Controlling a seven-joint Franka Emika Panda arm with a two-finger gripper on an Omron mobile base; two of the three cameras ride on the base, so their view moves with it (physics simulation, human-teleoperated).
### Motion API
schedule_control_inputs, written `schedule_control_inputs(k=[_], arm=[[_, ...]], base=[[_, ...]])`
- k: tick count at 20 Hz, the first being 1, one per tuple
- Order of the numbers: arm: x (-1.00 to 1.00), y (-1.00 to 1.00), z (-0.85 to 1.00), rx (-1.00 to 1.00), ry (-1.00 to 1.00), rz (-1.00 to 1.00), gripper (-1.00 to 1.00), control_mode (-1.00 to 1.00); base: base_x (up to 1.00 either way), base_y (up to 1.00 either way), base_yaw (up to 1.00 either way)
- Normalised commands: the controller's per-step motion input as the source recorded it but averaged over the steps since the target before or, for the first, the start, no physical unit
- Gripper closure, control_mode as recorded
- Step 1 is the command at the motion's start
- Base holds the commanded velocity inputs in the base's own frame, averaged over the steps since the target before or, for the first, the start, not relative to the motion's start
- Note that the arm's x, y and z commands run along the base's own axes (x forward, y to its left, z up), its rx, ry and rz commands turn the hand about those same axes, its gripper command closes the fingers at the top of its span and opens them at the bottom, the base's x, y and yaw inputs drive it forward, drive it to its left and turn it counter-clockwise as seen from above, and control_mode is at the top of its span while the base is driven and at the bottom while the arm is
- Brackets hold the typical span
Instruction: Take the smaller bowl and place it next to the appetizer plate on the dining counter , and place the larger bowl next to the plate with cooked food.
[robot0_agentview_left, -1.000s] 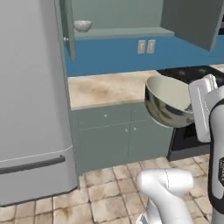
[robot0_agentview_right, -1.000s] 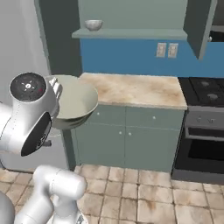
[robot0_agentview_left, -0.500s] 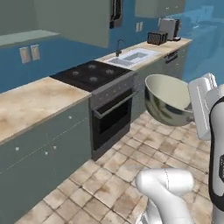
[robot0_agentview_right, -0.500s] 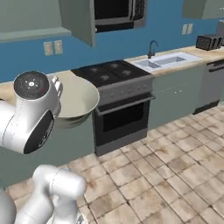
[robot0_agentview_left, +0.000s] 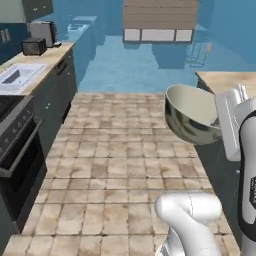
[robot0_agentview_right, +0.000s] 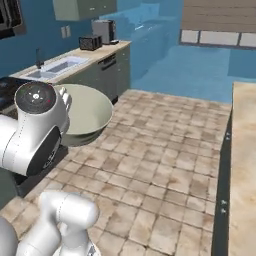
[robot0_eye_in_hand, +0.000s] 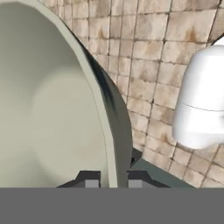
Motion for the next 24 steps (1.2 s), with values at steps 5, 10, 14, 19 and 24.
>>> schedule_control_inputs(k=[5, 10, 14, 19, 24], arm=[[0.0, 0.0, 0.0, 0.0, 0.0, 0.0, 1.0, 1.0], [0.0, 0.0, 0.0, 0.0, 0.0, 0.0, 1.0, 1.0], [0.0, 0.0, 0.0, 0.0, 0.0, 0.0, 1.0, 1.0], [0.0, 0.0, 0.0, 0.0, 0.0, 0.0, 1.0, 1.0], [0.0, 0.0, 0.0, 0.0, 0.0, 0.0, 1.0, 1.0]], base=[[0.0, 0.0, -1.0], [0.0, 0.04, -1.0], [-0.24, 0.22, -0.94], [-0.96, 0.18, -0.73], [-0.49, -0.87, -0.48]])
